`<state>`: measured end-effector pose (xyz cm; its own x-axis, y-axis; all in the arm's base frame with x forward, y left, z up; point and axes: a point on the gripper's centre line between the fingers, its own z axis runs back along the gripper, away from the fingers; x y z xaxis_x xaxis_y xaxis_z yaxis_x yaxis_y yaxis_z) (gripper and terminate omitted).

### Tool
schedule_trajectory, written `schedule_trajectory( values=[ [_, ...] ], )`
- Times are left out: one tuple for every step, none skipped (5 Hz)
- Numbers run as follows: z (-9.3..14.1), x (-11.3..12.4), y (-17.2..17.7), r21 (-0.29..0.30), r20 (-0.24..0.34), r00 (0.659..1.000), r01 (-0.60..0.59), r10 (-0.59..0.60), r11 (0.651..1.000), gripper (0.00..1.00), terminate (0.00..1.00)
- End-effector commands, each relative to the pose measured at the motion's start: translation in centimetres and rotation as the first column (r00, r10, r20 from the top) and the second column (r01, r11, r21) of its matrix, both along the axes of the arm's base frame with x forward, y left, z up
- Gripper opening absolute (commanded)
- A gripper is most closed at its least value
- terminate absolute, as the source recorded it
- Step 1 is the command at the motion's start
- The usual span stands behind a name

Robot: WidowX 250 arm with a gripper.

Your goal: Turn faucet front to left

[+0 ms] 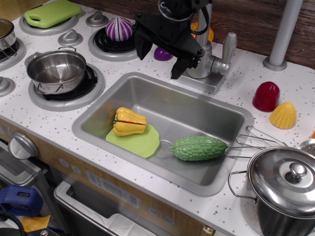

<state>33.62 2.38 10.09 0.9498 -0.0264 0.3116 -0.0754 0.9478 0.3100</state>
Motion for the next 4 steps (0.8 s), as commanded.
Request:
schedule_trajectory(
  values=[
    [3.0,1.8,0.2,0.021,0.097,0.995,0.005,-0.007,1.0,1.0,0.0],
    [3.0,2.7,0.3,0.041,0.132,0.991,0.003,-0.009,0.999,1.0,0.0],
    [3.2,3.8,0.7,0.035,0.177,0.984,0.029,-0.034,0.999,1.0,0.0],
    [2.8,4.8,0.9,0.045,0.206,0.978,0.032,-0.04,0.999,1.0,0.0]
  ],
)
